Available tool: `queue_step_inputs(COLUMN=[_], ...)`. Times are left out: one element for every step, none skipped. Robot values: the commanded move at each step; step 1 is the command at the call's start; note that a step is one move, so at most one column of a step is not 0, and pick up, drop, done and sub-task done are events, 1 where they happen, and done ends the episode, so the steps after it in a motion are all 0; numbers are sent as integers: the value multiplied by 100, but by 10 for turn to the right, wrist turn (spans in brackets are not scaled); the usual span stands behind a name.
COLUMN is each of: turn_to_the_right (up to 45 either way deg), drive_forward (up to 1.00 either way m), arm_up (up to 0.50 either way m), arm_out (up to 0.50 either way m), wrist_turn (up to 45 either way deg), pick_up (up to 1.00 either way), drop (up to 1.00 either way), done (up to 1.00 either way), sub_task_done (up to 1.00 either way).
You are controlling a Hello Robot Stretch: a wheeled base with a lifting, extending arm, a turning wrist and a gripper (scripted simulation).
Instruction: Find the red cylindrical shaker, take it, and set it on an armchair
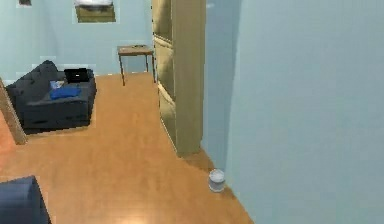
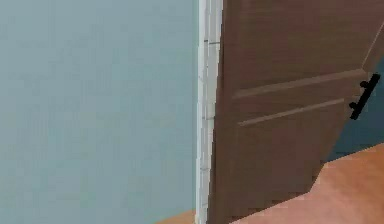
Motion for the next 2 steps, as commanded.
queue_step_inputs(turn_to_the_right=[-180, 0], drive_forward=[0, 100], arm_up=[0, 0], arm_out=[0, 0], wrist_turn=[0, 0], pick_up=[0, 0], drop=[0, 0], done=[0, 0], sub_task_done=[0, 0])
